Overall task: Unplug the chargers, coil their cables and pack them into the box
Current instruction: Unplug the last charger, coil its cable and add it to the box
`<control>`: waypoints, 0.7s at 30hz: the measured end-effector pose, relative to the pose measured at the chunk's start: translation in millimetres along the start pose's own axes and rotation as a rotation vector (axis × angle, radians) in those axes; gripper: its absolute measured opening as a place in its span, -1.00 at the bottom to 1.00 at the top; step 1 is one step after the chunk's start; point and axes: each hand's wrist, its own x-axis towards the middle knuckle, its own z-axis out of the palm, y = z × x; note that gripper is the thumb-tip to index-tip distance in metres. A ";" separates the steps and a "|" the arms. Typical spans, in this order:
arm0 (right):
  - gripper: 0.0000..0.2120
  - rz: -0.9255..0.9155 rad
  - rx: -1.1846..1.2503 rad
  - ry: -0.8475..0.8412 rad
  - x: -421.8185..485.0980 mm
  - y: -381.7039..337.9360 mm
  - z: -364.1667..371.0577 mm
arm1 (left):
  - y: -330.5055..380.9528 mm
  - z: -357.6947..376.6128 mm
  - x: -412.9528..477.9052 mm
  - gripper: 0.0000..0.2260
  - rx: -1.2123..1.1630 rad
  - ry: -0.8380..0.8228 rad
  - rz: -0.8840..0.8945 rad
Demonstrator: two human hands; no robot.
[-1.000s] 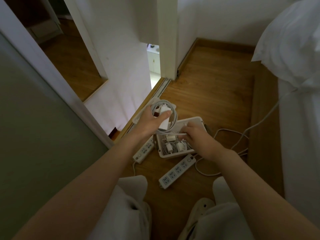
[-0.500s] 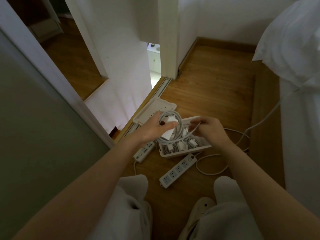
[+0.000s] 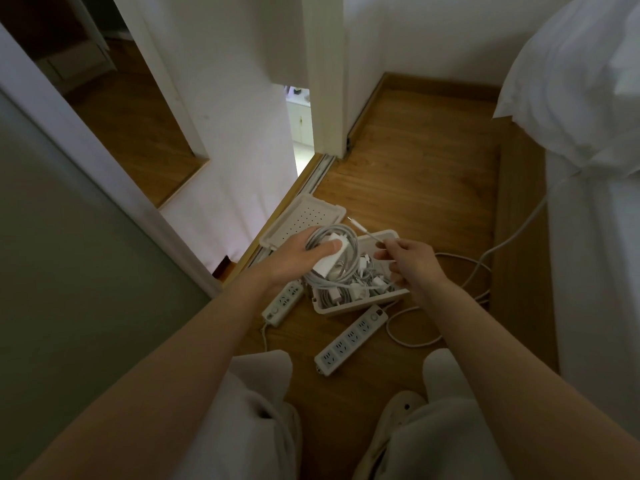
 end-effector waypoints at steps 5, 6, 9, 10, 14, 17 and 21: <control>-0.83 -0.031 -0.127 0.065 6.1 2.6 -0.6 | 5.2 3.5 -0.4 -0.88 -0.219 0.021 -0.039; -0.83 -0.032 -0.134 0.074 7.7 3.0 -0.3 | 6.1 3.6 0.0 -0.88 -0.250 0.031 -0.040; -0.83 -0.043 -0.169 0.084 10.6 5.6 0.1 | 6.3 2.8 1.3 -0.79 -0.328 0.036 -0.046; -0.83 -0.051 -0.188 0.089 10.8 6.8 0.3 | 6.7 3.0 0.9 -0.75 -0.350 0.029 -0.046; -0.83 -0.076 -0.238 0.075 8.9 8.6 3.7 | 7.5 5.0 1.4 -0.68 -0.419 0.016 -0.053; -0.84 -0.093 -0.241 0.017 5.9 7.0 6.3 | 8.8 3.7 1.9 -0.66 -0.464 0.018 -0.056; -0.79 -0.068 -0.177 -0.060 1.4 4.7 4.4 | 6.9 1.5 0.7 -0.64 -0.491 -0.009 -0.061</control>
